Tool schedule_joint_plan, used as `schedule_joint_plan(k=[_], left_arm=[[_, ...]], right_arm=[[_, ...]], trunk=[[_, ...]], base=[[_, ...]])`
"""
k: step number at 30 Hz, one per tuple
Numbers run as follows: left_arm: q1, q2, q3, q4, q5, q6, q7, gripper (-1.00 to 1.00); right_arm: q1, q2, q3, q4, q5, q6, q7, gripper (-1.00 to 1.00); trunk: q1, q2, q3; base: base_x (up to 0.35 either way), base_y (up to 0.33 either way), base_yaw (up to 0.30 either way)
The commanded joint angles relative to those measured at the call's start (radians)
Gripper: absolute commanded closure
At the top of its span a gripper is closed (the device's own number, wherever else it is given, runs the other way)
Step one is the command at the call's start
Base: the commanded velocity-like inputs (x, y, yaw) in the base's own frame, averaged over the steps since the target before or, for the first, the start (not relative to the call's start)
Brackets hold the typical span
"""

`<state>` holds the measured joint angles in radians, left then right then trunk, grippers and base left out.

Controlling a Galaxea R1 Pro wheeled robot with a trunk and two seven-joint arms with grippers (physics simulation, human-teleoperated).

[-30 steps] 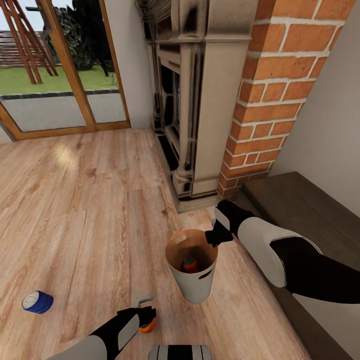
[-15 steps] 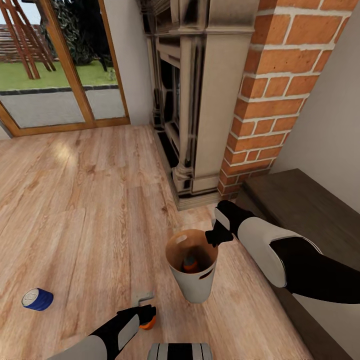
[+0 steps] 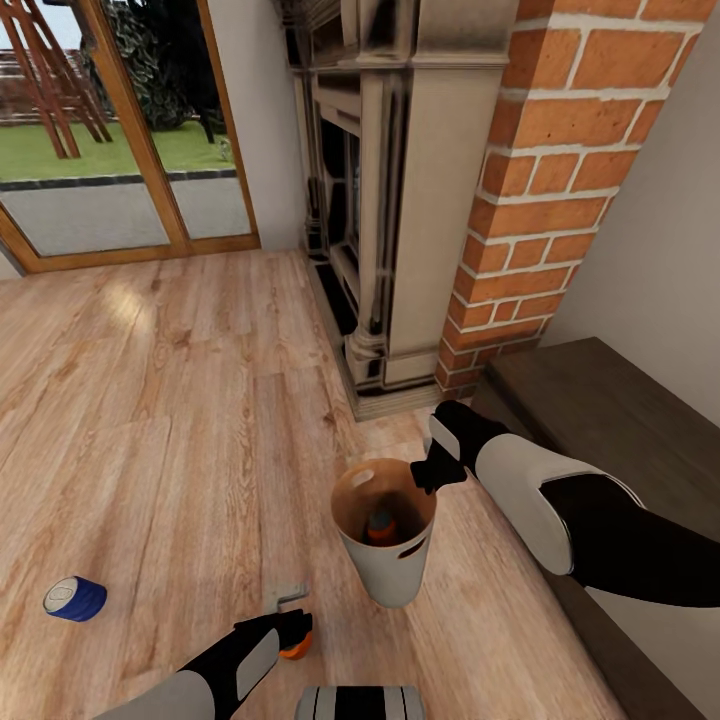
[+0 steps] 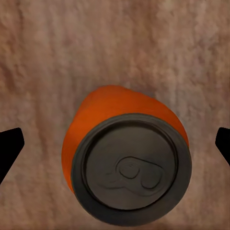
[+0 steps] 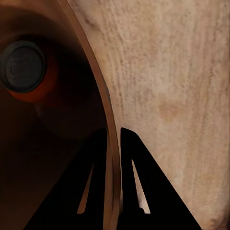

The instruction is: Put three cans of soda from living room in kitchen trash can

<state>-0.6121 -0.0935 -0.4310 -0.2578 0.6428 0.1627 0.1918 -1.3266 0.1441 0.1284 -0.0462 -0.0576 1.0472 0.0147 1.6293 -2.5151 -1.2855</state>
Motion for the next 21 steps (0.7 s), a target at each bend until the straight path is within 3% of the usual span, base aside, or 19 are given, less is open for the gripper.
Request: schedule_joint_plan(k=[1,6,18,21], left_arm=[[0.0,0.0,0.0,0.0,0.0,0.0,0.0,-1.0],[0.0,0.0,0.0,0.0,0.0,0.0,0.0,-1.0],[0.0,-0.003,-0.001,0.0,0.0,-0.002,0.0,-1.0],[0.0,-0.003,-0.002,0.0,-0.001,-0.002,0.0,-1.0]], right_arm=[[0.0,0.0,-0.019,0.0,-0.025,0.0,0.005,1.0],[0.0,0.0,-0.019,0.0,-0.025,0.0,0.005,1.0],[0.0,0.0,-0.019,0.0,-0.024,0.0,0.005,1.0],[0.0,-0.001,-0.019,0.0,-0.024,0.0,0.005,1.0]], trunk=[[0.0,0.0,0.0],[0.002,-0.001,-0.019],[0.002,-0.001,-0.019],[0.004,-0.002,-0.031]], base=[[0.0,0.0,0.0],[0.0,0.0,0.0],[0.0,0.0,0.0],[0.0,0.0,0.0]])
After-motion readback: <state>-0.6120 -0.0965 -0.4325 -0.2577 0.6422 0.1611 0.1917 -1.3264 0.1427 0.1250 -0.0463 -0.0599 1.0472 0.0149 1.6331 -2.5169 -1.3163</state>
